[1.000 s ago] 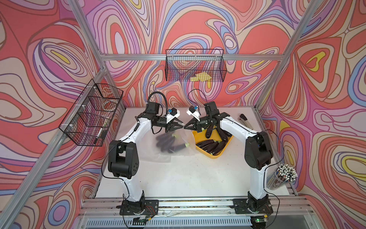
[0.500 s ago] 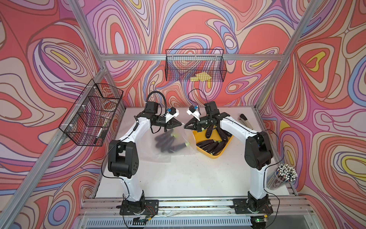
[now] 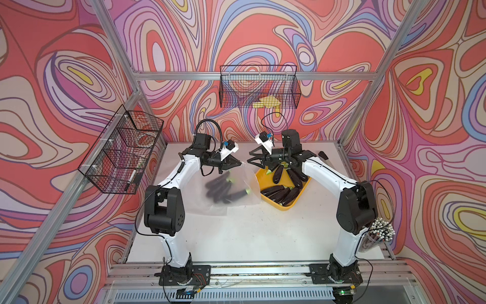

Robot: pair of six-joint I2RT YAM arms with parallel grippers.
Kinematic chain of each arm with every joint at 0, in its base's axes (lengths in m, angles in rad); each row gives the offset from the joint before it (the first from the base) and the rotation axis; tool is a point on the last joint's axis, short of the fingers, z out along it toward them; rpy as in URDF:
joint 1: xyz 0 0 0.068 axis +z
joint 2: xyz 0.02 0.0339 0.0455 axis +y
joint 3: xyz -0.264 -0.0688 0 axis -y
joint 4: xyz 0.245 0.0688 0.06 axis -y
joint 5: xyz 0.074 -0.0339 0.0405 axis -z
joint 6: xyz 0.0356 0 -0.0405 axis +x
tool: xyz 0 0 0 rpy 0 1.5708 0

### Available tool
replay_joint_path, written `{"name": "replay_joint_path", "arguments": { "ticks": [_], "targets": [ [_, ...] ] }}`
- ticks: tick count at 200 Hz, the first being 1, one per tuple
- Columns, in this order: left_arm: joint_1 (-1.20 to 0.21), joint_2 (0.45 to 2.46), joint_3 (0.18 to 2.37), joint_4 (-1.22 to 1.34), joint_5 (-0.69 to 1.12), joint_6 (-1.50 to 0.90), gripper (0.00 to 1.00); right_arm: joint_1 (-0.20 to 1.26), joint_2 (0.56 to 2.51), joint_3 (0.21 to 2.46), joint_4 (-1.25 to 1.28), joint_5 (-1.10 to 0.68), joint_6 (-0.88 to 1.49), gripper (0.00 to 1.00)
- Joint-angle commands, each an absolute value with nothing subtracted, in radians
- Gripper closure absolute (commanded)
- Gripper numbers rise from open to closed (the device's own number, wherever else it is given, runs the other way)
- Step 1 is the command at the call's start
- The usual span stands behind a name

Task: Place the eggplant in a zip-top bag and seal the zipper
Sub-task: Zip the zipper on the zipper food storage bag.

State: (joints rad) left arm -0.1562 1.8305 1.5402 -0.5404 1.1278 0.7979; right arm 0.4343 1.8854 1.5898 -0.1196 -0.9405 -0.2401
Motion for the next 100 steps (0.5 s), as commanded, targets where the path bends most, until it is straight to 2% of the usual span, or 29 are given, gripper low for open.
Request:
{"name": "replay_joint_path", "arguments": {
  "ticks": [1,57,100],
  "targets": [
    [-0.157,1.815,1.542,-0.513,1.15,0.775,1.0,0.467,1.935,1.627,-0.073,-0.9,-0.217,0.51],
    [-0.158,1.811,1.542,-0.518,1.155,0.781,1.0,0.484,1.969,1.628,-0.069,-0.9,-0.219,0.61],
    [-0.158,1.809,1.541,-0.523,1.153,0.785,1.0,0.482,1.981,1.634,-0.119,-0.901,-0.241,0.76]
  ]
}}
